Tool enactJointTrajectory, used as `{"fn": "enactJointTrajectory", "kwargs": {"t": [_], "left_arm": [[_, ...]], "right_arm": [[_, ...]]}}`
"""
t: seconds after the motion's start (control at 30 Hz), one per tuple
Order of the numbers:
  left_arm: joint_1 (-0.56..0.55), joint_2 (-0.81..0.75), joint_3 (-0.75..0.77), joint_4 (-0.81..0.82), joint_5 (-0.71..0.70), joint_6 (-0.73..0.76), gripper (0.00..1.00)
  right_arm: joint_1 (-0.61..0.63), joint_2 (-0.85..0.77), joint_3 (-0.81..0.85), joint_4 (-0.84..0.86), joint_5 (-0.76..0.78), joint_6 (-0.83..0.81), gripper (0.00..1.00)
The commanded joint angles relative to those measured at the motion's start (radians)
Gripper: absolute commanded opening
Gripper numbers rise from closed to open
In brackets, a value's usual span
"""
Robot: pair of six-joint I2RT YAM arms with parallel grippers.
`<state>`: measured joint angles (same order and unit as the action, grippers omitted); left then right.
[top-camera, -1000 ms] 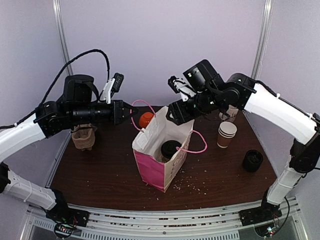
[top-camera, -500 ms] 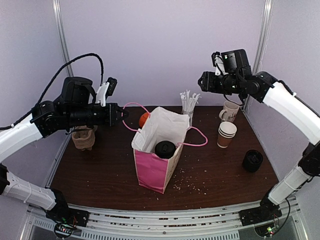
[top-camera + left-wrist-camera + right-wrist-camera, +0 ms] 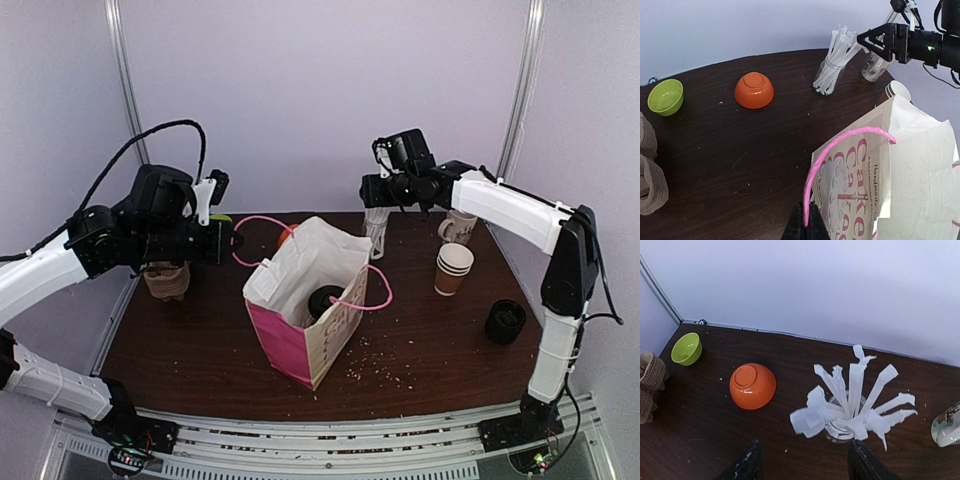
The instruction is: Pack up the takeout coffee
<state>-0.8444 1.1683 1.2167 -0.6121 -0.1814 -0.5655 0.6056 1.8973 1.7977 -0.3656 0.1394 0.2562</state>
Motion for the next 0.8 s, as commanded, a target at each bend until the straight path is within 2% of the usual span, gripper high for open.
{"fn": "enactJointTrajectory", "kwargs": {"t": [0.0,0.17,0.43,0.67,0.77], "left_arm": [[0.007,-0.015,-0.008,-0.002,-0.026,0.029,0.0],[0.008,-0.013,-0.009,-0.003,-0.031,0.039,0.0],[0.008,-0.004,-0.015,-0.011,-0.035,0.045,0.0],[0.008,-0.008,-0.016,-0.008,-0.031,0.037,0.0],[0.008,-0.009,-0.016,-0.006,-0.029,0.035,0.0]], "right_arm": [[0.002,0.063,0.117,-0.014,0.039,-0.087,0.57],[0.002,0.123,0.197,-0.057,0.058,-0.099,0.46],[0.0,0.153,0.217,-0.08,0.073,-0.095,0.31],[0.0,0.15,0.217,-0.075,0.077,-0.09,0.12],[0.001,0.144,0.228,-0.08,0.078,-0.091,0.01]]}}
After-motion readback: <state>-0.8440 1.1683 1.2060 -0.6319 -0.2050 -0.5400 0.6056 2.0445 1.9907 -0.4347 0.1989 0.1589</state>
